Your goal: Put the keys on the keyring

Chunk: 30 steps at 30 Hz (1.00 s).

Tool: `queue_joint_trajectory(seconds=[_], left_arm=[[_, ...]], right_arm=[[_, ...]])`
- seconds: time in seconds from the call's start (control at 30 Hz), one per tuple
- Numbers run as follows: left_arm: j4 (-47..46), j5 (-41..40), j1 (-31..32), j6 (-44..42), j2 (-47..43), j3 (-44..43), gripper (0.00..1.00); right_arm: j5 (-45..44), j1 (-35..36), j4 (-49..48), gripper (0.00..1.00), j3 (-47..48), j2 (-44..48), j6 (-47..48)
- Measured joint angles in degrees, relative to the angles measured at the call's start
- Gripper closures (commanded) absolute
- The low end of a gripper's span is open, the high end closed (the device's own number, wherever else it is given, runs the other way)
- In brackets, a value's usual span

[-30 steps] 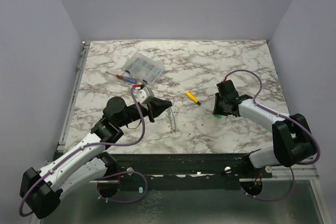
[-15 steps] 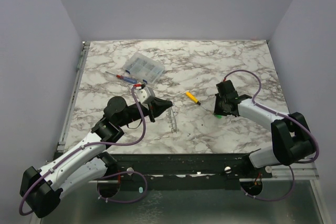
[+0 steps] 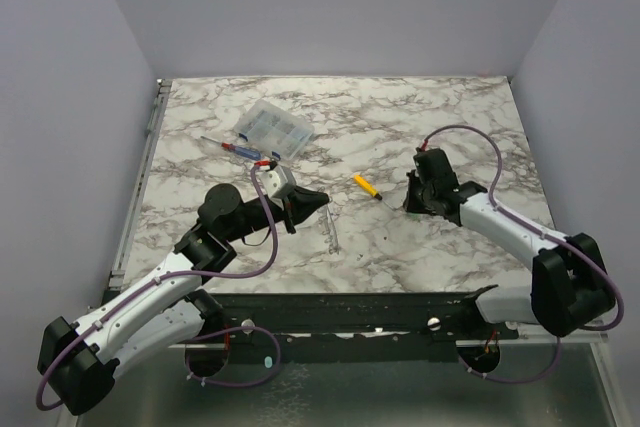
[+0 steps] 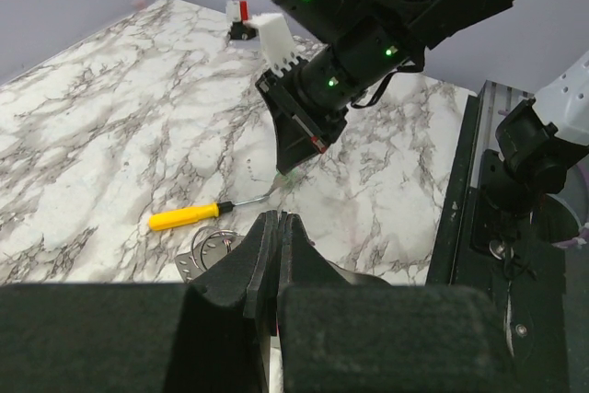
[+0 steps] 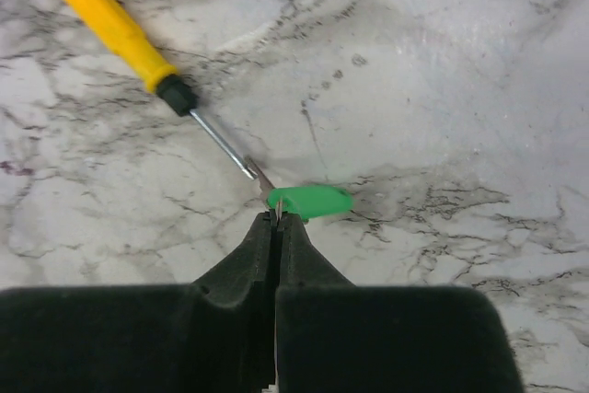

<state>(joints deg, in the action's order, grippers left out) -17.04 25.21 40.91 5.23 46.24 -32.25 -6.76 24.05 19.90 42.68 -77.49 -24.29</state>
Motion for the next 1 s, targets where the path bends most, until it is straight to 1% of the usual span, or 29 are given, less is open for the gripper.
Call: queue_joint_trajectory(seconds=[0.17,0.27,0.5,0.67,0.8,1.0], left_arm=[[0.0,0.0,0.0,0.0,0.0,0.0,1.0],[0.0,-0.1,0.0,-0.2,0.0,0.0,1.0],[0.0,-0.2,0.0,-0.2,0.0,0.0,1.0],[0.0,-0.2,0.1,-0.3,0.0,0.0,1.0],[0.0,-0.2,0.1,-0.3,0.0,0.0,1.0],[0.0,-0.2,0.1,-0.4,0.0,0.0,1.0]], right_arm=[[1.5,1.6,0.0,0.99,2.7,5.5,3.0],[5.0,2.4,-0.5,0.99,3.3,8.9,5.0],[17.3,4.8,-5.9,0.99,2.1,17.3,8.7],[31.0,6.4,-12.6,0.99,1.2,21.7,9.9],[39.4,6.8,-15.6,0.99,1.1,23.4,10.4],[47.7,7.1,-16.2,0.99,1.1,24.4,11.5]])
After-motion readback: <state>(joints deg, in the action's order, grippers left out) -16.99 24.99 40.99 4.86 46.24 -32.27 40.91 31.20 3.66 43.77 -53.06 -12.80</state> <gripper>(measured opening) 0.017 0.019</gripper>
